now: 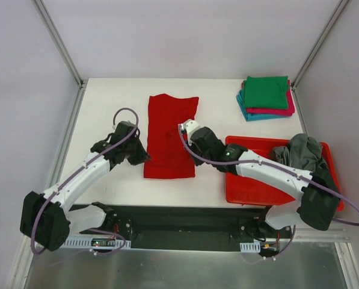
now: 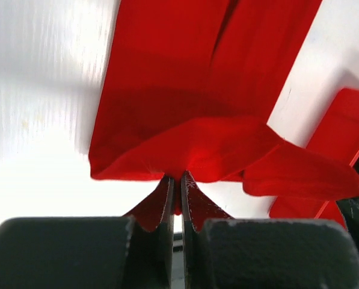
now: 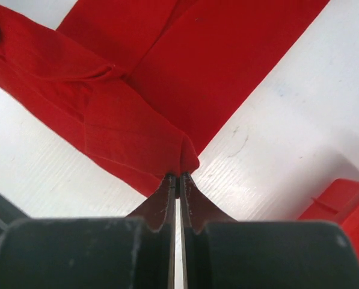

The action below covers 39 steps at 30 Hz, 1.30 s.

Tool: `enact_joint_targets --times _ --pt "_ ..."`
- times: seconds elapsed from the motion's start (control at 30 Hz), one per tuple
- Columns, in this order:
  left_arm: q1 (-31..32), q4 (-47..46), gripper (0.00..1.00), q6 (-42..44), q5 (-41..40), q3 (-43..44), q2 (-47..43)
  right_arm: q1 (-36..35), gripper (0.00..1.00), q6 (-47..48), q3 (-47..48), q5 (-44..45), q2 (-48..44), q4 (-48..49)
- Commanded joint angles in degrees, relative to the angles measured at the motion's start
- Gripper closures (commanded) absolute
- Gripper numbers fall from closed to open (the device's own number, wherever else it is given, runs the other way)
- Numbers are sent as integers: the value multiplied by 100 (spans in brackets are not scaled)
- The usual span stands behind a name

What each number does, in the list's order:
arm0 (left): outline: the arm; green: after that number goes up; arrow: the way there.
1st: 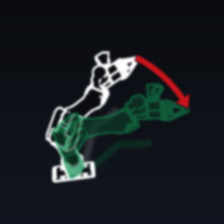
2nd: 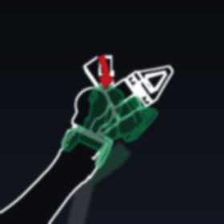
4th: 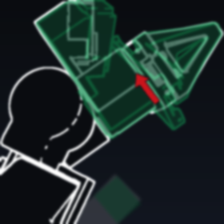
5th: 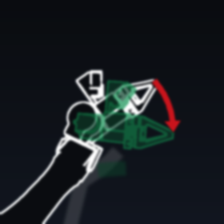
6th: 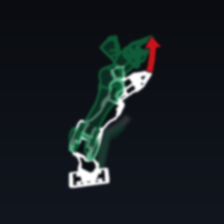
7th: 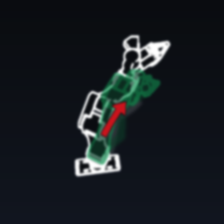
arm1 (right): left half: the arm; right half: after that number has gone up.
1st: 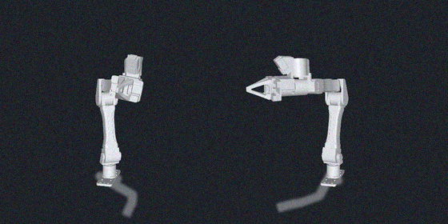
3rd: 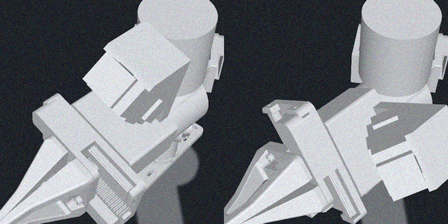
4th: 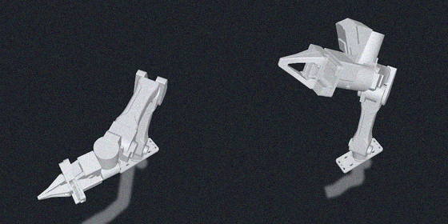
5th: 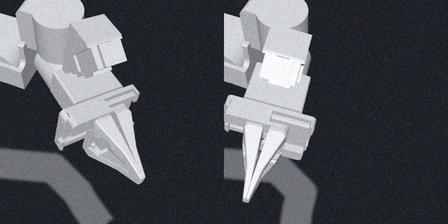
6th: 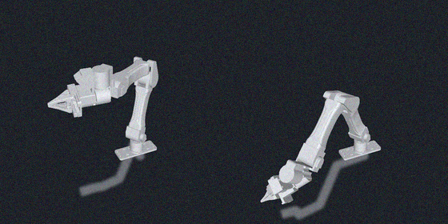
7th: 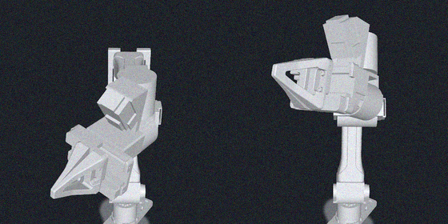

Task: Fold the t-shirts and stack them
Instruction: Fold the folded rectangular tshirt in 1/3 of the way

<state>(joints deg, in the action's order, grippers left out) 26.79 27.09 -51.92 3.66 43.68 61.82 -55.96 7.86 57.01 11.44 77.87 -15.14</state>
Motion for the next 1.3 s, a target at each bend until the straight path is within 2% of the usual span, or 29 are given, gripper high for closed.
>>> enact_joint_targets --times 0.0,0.3,0.57,0.67,0.9,1.03,1.13,1.17,1.27 --pt "-322 -187 100 446 -111 737 672 436 100 444 591 -282 377 186" --pt "-762 -301 100 973 205 1748 1885 1140 99 752 1382 -792 1204 204" --pt "-1043 -310 100 1114 381 2337 2799 1492 100 814 1901 -1274 1942 248" --pt "-1149 -310 100 1132 468 2566 3221 1580 99 831 2006 -934 2249 423" --pt "-1228 -318 99 1193 592 3049 4144 1826 100 656 2446 -1083 2988 555" --pt "-1281 -310 88 1175 513 3164 4417 1914 100 524 2613 -1083 3340 626" --pt "-1299 -318 72 1272 565 3260 4514 1940 99 471 2701 -925 3472 626" --pt "-1299 -310 62 1298 566 3287 4514 1940 96 462 2718 -881 3490 626" --pt "-1307 -310 47 1377 653 3322 4392 1958 73 383 2719 -775 3359 565"
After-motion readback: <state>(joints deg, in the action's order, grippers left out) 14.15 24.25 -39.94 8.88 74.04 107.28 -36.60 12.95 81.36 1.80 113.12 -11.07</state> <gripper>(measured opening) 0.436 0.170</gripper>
